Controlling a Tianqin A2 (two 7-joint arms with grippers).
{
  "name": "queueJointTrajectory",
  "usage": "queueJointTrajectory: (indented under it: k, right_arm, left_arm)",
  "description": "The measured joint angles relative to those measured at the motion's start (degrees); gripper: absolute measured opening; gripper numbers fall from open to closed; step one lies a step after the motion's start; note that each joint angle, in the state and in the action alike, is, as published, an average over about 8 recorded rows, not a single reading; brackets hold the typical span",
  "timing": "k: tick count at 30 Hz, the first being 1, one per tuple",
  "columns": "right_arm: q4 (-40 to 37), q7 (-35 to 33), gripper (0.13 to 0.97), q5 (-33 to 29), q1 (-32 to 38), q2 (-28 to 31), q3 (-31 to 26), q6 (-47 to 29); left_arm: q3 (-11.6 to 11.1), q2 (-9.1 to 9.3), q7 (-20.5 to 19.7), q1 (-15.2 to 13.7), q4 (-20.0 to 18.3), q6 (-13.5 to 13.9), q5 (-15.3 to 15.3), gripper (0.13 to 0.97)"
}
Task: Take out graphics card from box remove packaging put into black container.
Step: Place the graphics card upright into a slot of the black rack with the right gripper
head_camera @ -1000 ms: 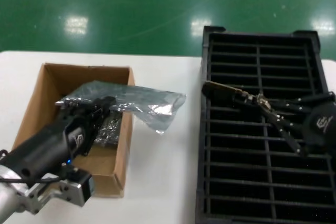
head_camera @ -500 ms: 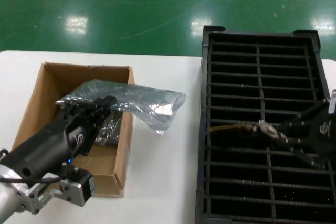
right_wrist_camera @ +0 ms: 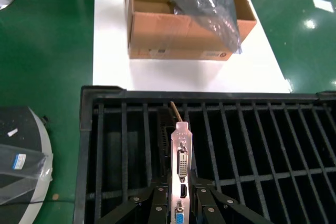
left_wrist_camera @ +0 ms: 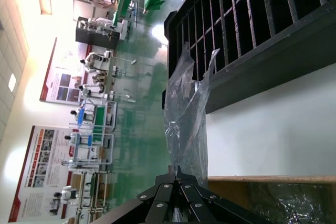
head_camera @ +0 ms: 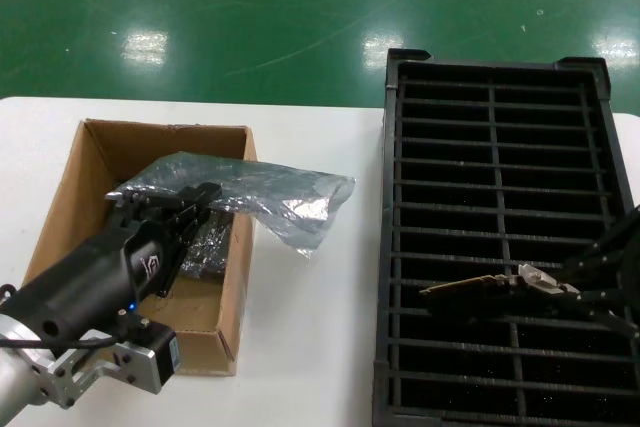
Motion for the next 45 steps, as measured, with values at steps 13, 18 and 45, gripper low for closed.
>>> queueJointTrajectory:
  k: [13, 18, 45]
  right_arm:
    - [-3.8, 2.6, 0.187, -1.5, 2.5, -2.8, -2.1, -2.7]
    - [-4.5, 3.6, 0.187, -1.2, 2.8, -3.3, -2.3, -3.3]
    - [-8.0, 4.6, 0.187, -5.4, 2.5, -5.4, -4.1, -2.8]
  left_arm:
    - [0.0, 0.0, 0.0, 0.0, 0.0, 0.0, 0.0, 0.14]
    - [0.0, 0.0, 0.0, 0.0, 0.0, 0.0, 0.0, 0.14]
    - [0.0, 0.0, 0.0, 0.0, 0.0, 0.0, 0.0, 0.14]
